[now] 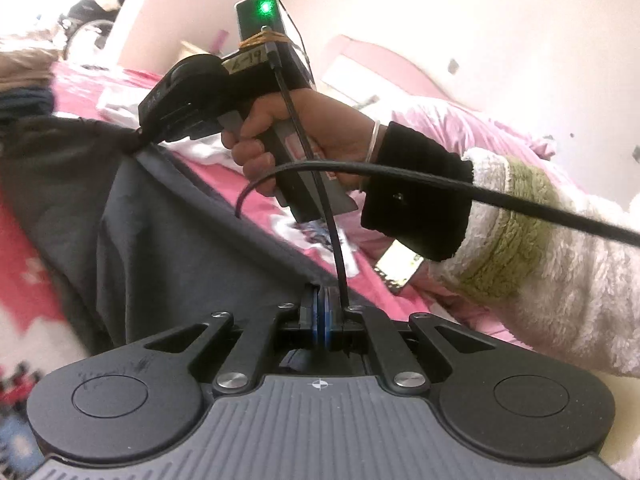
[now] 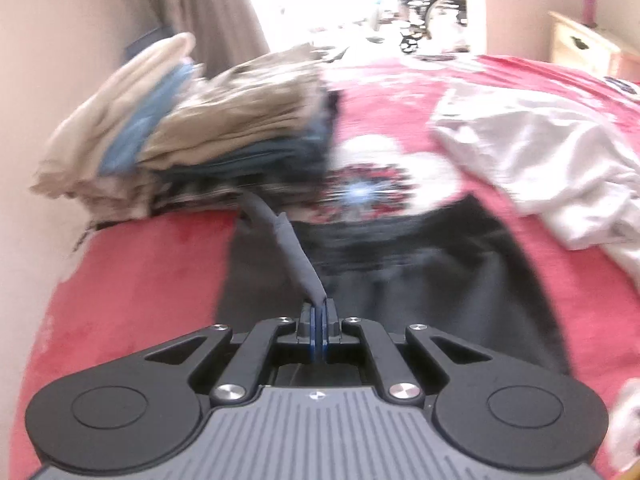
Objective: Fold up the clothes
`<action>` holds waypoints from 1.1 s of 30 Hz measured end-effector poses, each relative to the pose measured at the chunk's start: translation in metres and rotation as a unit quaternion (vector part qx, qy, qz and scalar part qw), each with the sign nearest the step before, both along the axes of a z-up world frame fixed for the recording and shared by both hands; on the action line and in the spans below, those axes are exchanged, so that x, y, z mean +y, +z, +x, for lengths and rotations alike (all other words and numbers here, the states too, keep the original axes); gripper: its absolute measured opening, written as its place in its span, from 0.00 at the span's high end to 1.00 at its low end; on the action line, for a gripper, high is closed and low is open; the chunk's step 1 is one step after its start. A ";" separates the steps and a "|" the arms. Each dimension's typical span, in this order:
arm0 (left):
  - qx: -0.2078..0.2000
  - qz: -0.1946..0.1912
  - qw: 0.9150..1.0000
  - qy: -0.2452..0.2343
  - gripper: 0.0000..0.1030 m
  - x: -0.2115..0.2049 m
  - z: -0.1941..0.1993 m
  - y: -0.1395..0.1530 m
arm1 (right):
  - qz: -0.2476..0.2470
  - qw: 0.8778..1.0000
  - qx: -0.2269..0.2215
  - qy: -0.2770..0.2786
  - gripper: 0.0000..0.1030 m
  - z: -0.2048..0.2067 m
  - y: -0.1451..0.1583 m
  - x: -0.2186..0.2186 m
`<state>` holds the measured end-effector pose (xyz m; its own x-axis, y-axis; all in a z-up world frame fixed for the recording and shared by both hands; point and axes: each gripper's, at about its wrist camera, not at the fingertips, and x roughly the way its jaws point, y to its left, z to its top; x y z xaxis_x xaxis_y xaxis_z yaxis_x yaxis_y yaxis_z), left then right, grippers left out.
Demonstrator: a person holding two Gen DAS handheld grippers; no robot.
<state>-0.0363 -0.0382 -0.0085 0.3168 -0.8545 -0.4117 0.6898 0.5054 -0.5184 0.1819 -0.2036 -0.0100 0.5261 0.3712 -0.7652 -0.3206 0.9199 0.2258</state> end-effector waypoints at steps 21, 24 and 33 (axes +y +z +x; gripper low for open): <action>0.060 0.000 0.996 -0.071 0.99 -0.107 0.064 -0.046 | 0.004 0.996 0.026 -0.089 0.91 0.046 -0.054 -0.148; 0.066 0.006 0.996 -0.068 0.99 -0.101 0.064 -0.051 | 0.039 0.992 0.029 -0.120 0.77 0.038 -0.064 -0.169; 0.029 0.012 0.996 -0.085 0.98 -0.093 0.055 -0.028 | 0.176 0.954 -0.071 -0.234 0.64 -0.080 -0.017 -0.275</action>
<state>0.0191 -0.1308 -0.0365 0.1428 -0.8837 -0.4457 0.7354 0.3961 -0.5498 0.1016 -0.4782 -0.0272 0.7864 0.2908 -0.5449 0.0551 0.8457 0.5309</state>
